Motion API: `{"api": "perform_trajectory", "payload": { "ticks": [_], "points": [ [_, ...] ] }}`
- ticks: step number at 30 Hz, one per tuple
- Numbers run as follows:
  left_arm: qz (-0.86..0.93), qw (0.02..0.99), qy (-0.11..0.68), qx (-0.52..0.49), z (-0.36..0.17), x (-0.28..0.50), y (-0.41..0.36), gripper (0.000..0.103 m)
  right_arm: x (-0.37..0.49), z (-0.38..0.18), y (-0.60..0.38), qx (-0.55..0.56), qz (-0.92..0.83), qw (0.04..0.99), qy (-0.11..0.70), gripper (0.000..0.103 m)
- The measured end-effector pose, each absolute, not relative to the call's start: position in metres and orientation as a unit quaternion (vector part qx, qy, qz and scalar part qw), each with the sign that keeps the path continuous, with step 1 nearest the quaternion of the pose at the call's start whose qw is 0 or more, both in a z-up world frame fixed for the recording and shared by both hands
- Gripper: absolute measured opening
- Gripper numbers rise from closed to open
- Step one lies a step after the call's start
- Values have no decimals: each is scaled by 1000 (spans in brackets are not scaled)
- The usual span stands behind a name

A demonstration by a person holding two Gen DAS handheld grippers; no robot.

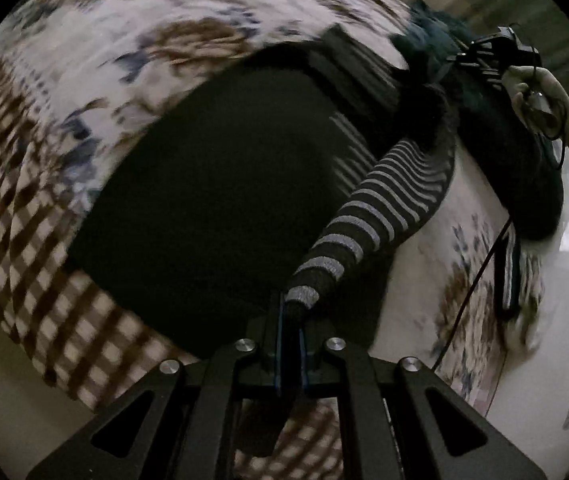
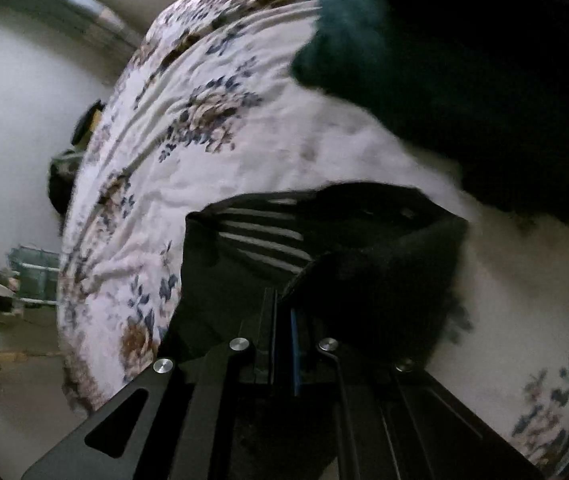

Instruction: Fold small clothes

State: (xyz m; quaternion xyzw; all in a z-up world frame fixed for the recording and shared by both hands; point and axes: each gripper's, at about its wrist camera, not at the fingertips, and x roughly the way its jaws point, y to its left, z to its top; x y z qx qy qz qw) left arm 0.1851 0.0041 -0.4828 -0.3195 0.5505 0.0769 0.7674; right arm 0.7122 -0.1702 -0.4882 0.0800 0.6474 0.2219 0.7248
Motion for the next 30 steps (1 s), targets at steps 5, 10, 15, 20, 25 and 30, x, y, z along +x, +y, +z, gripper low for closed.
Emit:
{"api": "perform_trajectory", "payload": {
  "ticks": [5, 10, 15, 20, 25, 30],
  "points": [
    [75, 749, 557, -351, -508, 185, 60, 4, 725, -526, -70, 18, 202, 720, 664, 5],
    [61, 737, 567, -363, -518, 180, 96, 4, 737, -556, 0, -5, 193, 713, 674, 5],
    [68, 726, 579, -364, -531, 175, 128, 3, 746, -584, 49, -28, 173, 706, 686, 5],
    [43, 710, 598, -370, -546, 183, 146, 4, 749, -608, 59, -7, 164, 686, 709, 11],
    [39, 667, 617, -417, -556, 170, 174, 20, 708, -568, 27, 32, 192, 690, 697, 59],
    [27, 676, 608, -415, -539, 163, 196, 51, 588, -533, -31, 25, 228, 675, 701, 59]
  ]
}}
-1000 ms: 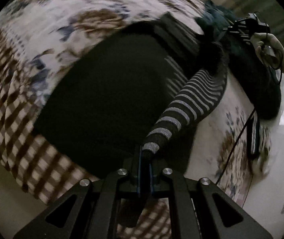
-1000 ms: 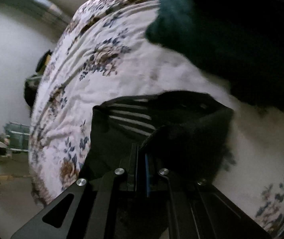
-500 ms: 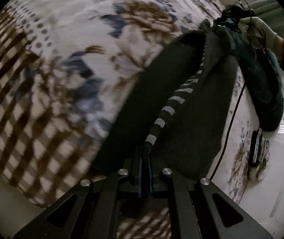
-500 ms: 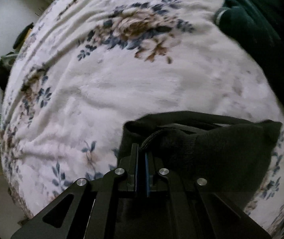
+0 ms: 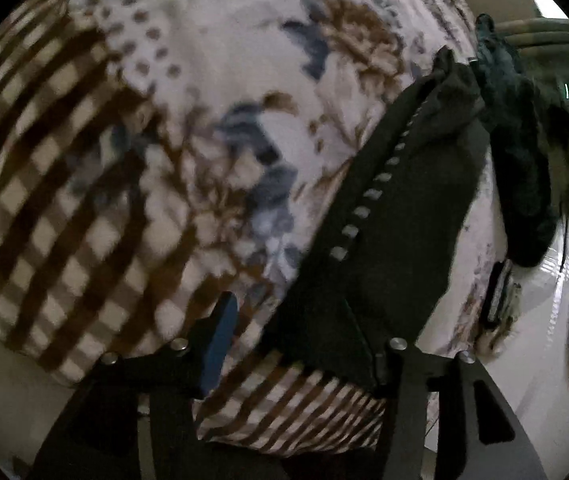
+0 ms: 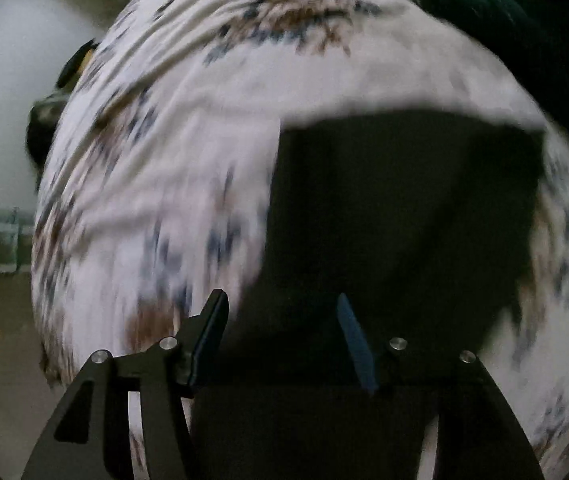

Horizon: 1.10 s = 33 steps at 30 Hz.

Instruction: Fold small clothes

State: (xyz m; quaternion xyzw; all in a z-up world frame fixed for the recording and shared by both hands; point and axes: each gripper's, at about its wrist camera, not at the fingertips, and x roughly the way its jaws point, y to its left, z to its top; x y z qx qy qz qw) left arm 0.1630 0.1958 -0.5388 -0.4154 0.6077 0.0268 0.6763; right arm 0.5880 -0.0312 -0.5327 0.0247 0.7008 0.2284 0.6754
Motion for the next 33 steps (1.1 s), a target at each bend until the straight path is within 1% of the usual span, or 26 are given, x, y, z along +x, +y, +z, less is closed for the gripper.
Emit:
{"api": "perform_trajectory", "payload": {
  "ticks": [2, 5, 7, 9, 10, 11, 12, 13, 14, 15, 17, 20, 21, 22, 23, 24, 25, 26, 28, 29, 30, 31, 33],
  "points": [
    [15, 688, 610, -392, -536, 177, 191, 51, 530, -537, -61, 31, 220, 659, 718, 59],
    [-11, 700, 616, -362, -540, 203, 173, 51, 442, -564, -103, 46, 185, 630, 753, 59],
    [-46, 692, 617, -372, -551, 215, 160, 51, 382, -593, -128, 82, 166, 601, 777, 59],
    [-43, 685, 629, -367, -566, 223, 149, 51, 329, -625, -144, 120, 145, 566, 803, 59],
    [-44, 685, 632, -361, -572, 223, 145, 48, 305, -641, -150, 146, 138, 547, 813, 59],
    [-35, 691, 634, -345, -576, 222, 141, 44, 284, -653, -155, 172, 132, 531, 820, 59],
    [-26, 702, 632, -325, -575, 221, 139, 15, 265, -662, -158, 200, 129, 524, 818, 59],
    [-19, 712, 634, -301, -574, 220, 136, 6, 252, -663, -160, 220, 130, 533, 806, 55],
    [-13, 725, 630, -276, -570, 216, 136, 6, 244, -660, -160, 220, 135, 551, 793, 30],
    [-5, 733, 626, -266, -567, 213, 138, 6, 239, -655, -156, 207, 145, 569, 782, 14],
    [0, 732, 630, -260, -564, 205, 146, 6, 233, -644, -148, 168, 162, 596, 768, 10],
    [-18, 709, 655, -261, -574, 202, 156, 7, 235, -640, -148, 148, 164, 595, 772, 10],
    [-30, 699, 665, -261, -573, 206, 156, 10, 237, -641, -150, 150, 165, 587, 778, 10],
    [-49, 684, 678, -264, -567, 216, 157, 10, 242, -641, -150, 150, 168, 576, 786, 11],
    [-63, 676, 683, -268, -558, 222, 161, 11, 248, -640, -150, 156, 169, 559, 797, 16],
    [-72, 675, 685, -265, -548, 230, 164, 17, 253, -639, -150, 161, 170, 548, 803, 20],
    [-78, 680, 680, -261, -536, 238, 168, 23, 262, -633, -151, 165, 167, 540, 808, 30],
    [-91, 690, 668, -265, -519, 252, 174, 25, 273, -622, -156, 165, 159, 546, 806, 38],
    [-101, 706, 648, -269, -500, 281, 186, 28, 302, -596, -170, 178, 137, 580, 783, 40],
    [-108, 718, 630, -276, -491, 308, 192, 31, 317, -588, -177, 189, 126, 592, 773, 42],
    [-118, 726, 616, -282, -488, 332, 195, 46, 336, -581, -182, 205, 114, 605, 761, 43],
    [-120, 740, 600, -280, -485, 367, 197, 57, 358, -575, -189, 224, 105, 620, 745, 44],
    [-132, 762, 570, -277, -486, 427, 193, 57, 401, -570, -197, 229, 90, 651, 718, 45]
  ]
}}
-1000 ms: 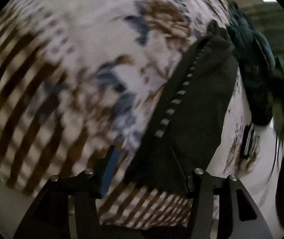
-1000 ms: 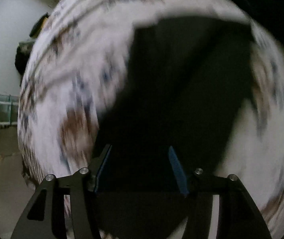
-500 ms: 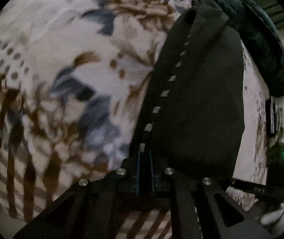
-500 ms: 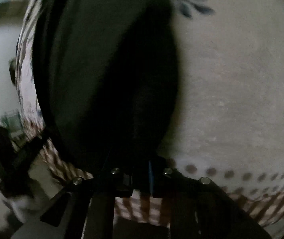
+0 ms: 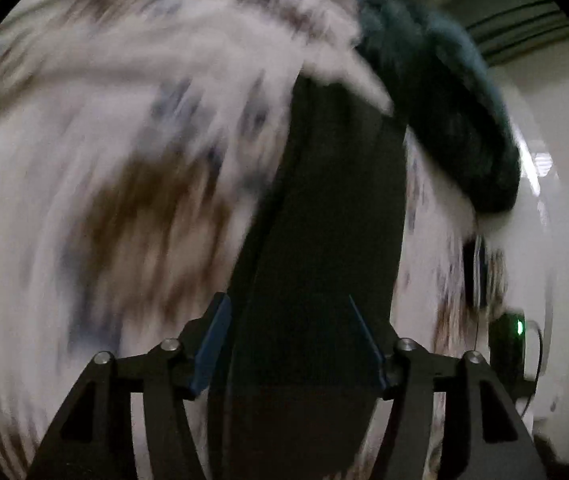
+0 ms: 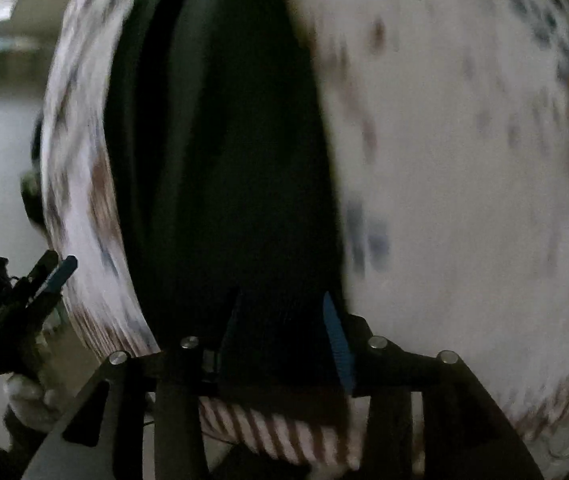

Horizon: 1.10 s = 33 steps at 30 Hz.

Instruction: Fold small clothes

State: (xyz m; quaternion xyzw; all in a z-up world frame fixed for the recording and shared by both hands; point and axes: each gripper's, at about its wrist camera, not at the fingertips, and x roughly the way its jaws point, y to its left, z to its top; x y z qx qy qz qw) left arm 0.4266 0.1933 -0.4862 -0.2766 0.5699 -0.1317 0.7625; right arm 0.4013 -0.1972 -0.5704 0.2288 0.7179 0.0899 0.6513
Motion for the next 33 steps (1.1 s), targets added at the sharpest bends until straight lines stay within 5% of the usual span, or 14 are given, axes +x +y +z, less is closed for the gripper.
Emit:
{"api": "perform_trajectory", "payload": {
  "ticks": [9, 10, 11, 12, 16, 20, 29, 32, 33],
  "points": [
    [-151, 787, 562, -205, -548, 649, 135, 55, 576, -605, -223, 269, 56, 719, 638, 54],
    [-152, 788, 565, -192, -553, 658, 127, 49, 585, -609, -223, 274, 55, 718, 637, 58],
    [-164, 790, 561, -184, -557, 663, 119, 32, 592, -614, -222, 280, 55, 715, 638, 58],
    [-169, 796, 557, -166, -557, 663, 112, 3, 598, -617, -221, 287, 57, 711, 640, 58],
    [-170, 821, 531, -126, -542, 659, 115, 3, 610, -625, -207, 275, 54, 711, 645, 57],
    [-154, 812, 549, -126, -553, 674, 126, 3, 600, -623, -199, 249, 55, 730, 634, 33],
    [-138, 770, 590, -198, -572, 681, 147, 8, 609, -620, -204, 238, 51, 716, 654, 35],
    [-163, 776, 558, -245, -536, 654, 149, 22, 606, -613, -207, 241, 54, 711, 659, 38],
    [-175, 772, 552, -260, -529, 647, 147, 36, 604, -611, -207, 242, 57, 710, 659, 39]
  ]
}}
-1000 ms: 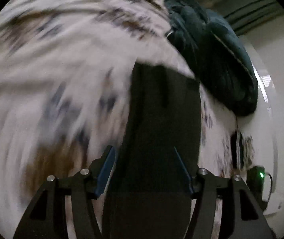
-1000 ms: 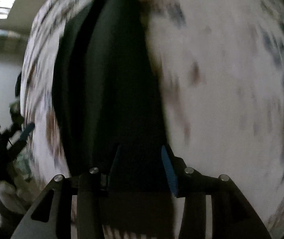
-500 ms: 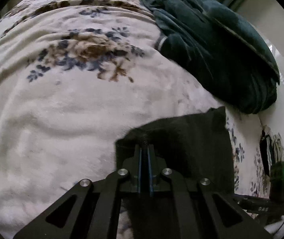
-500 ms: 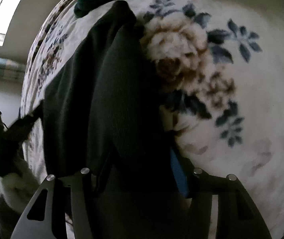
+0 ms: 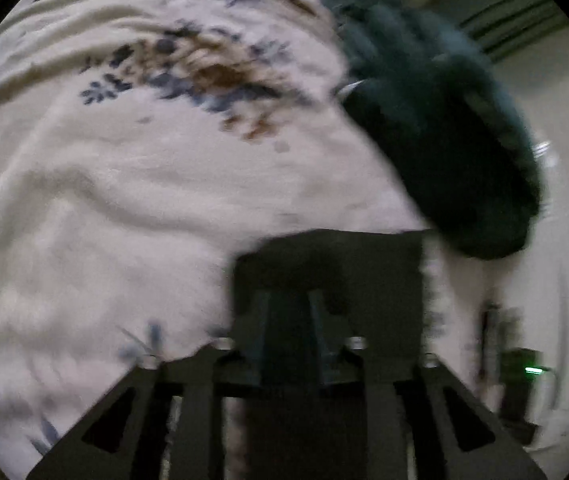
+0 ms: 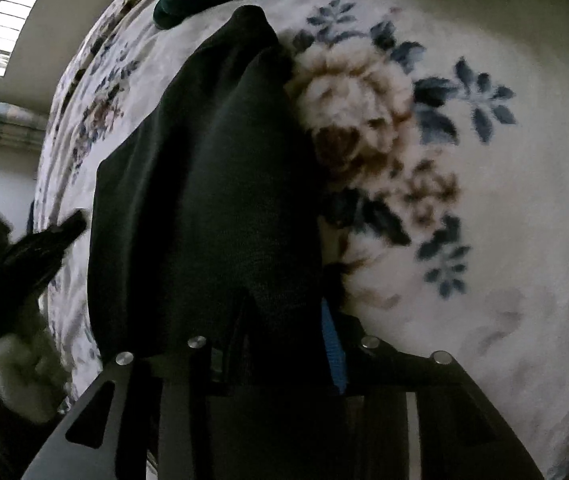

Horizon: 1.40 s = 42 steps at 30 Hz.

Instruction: Fold small clothes

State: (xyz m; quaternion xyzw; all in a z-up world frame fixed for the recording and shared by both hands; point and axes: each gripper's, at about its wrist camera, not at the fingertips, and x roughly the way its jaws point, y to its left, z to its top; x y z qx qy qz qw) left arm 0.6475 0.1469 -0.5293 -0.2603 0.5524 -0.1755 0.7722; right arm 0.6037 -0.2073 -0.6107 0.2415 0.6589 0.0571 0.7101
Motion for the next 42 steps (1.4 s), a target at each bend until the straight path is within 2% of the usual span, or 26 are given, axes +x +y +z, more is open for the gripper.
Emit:
{"api": "perform_trajectory", "payload": {
  "ticks": [1, 2, 4, 5, 6, 7, 18, 21, 23, 25, 27, 28, 29, 30, 31, 32, 34, 39, 42],
  "points": [
    [-186, 764, 556, -270, -526, 643, 141, 54, 601, -609, -207, 243, 62, 710, 658, 39],
    [-195, 757, 562, -273, -528, 643, 134, 58, 599, -607, -207, 241, 64, 711, 657, 39],
    [-187, 742, 590, -257, -543, 649, 117, 58, 596, -609, -206, 236, 61, 709, 662, 39],
    [-183, 738, 601, -247, -551, 653, 112, 55, 595, -611, -205, 239, 59, 708, 662, 39],
    [-187, 736, 602, -246, -557, 656, 107, 45, 594, -613, -205, 244, 57, 707, 661, 39],
    [-188, 741, 599, -238, -560, 659, 102, 4, 594, -614, -205, 247, 55, 707, 660, 39],
    [-163, 775, 604, -82, -571, 672, 101, 5, 589, -613, -202, 240, 56, 713, 657, 39],
    [-172, 764, 610, -118, -561, 670, 107, 8, 588, -610, -207, 252, 53, 702, 664, 40],
    [-186, 759, 602, -167, -545, 660, 113, 20, 582, -605, -211, 259, 57, 702, 661, 45],
    [-202, 757, 592, -189, -531, 645, 111, 47, 574, -603, -214, 274, 63, 695, 662, 46],
    [-212, 754, 597, -172, -531, 630, 100, 49, 566, -606, -214, 288, 72, 687, 664, 47],
    [-206, 758, 601, -145, -533, 627, 94, 45, 563, -609, -211, 289, 79, 683, 667, 47],
    [-186, 770, 603, -97, -537, 624, 89, 37, 560, -611, -209, 283, 81, 683, 669, 47],
    [-168, 776, 604, -63, -543, 623, 89, 23, 557, -613, -206, 267, 76, 688, 671, 47],
    [-147, 781, 606, -42, -551, 624, 95, 27, 555, -614, -205, 254, 71, 692, 672, 47],
    [-131, 778, 611, -67, -561, 626, 111, 29, 554, -615, -204, 242, 64, 694, 675, 47],
    [-123, 766, 619, -125, -567, 628, 133, 45, 554, -618, -206, 246, 58, 689, 680, 47],
    [-151, 773, 594, -167, -534, 631, 124, 46, 556, -611, -210, 249, 58, 689, 678, 48],
    [-179, 778, 579, -163, -531, 649, 103, 60, 557, -606, -217, 270, 59, 691, 668, 49]
  ]
}}
